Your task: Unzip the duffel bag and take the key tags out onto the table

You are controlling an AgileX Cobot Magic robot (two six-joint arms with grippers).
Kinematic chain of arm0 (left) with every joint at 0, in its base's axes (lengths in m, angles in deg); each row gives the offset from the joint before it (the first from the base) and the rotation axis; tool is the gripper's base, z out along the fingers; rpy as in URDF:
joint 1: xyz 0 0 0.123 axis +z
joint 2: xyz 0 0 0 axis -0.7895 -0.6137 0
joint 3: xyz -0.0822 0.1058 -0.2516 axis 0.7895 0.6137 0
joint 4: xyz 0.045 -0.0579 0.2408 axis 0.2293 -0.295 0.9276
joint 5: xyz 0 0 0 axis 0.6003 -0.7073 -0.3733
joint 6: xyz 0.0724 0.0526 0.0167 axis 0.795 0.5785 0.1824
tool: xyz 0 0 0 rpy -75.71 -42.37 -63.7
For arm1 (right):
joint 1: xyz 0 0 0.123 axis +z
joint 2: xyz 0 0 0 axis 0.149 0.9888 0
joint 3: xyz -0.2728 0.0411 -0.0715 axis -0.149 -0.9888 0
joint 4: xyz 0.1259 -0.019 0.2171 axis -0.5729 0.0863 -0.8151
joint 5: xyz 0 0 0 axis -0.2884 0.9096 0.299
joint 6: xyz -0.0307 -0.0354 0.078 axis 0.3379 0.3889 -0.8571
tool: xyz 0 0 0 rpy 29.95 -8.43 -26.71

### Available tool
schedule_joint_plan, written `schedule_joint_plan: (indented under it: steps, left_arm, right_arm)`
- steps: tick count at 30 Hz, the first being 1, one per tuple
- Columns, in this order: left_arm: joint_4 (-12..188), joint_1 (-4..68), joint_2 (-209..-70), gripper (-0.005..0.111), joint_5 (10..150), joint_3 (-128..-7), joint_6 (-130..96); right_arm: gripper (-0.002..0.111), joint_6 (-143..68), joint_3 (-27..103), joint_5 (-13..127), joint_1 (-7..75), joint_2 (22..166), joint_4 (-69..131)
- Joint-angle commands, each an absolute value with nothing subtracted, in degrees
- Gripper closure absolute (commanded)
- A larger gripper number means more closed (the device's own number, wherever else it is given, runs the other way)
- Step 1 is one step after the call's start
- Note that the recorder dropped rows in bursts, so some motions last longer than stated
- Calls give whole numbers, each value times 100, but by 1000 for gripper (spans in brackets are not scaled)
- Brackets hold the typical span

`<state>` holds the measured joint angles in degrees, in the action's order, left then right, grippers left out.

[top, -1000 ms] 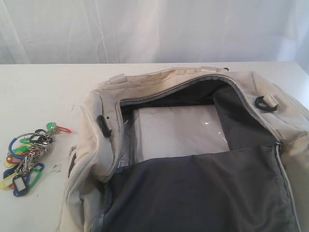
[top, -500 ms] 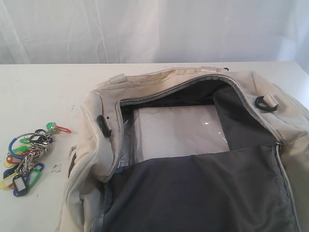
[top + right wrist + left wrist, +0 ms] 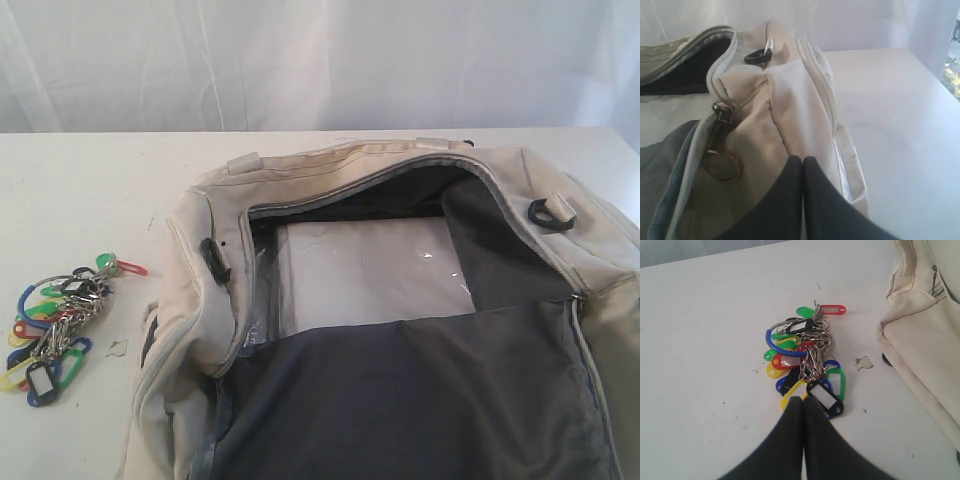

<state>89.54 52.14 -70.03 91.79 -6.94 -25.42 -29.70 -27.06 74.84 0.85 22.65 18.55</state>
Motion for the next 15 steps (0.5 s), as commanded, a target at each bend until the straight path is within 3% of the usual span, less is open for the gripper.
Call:
schedule_joint_plan:
  steps: [1,15]
  left_arm:
    - [8959,5214,-6975,107,9156,-669,-2573]
    - [8959,5214,-6975,107,9156,-669,-2573]
  right_arm:
    - [108,-3029,-2729,7399,152,2231,1881]
    - [108,-3029,-2729,7399,161,2231,1881]
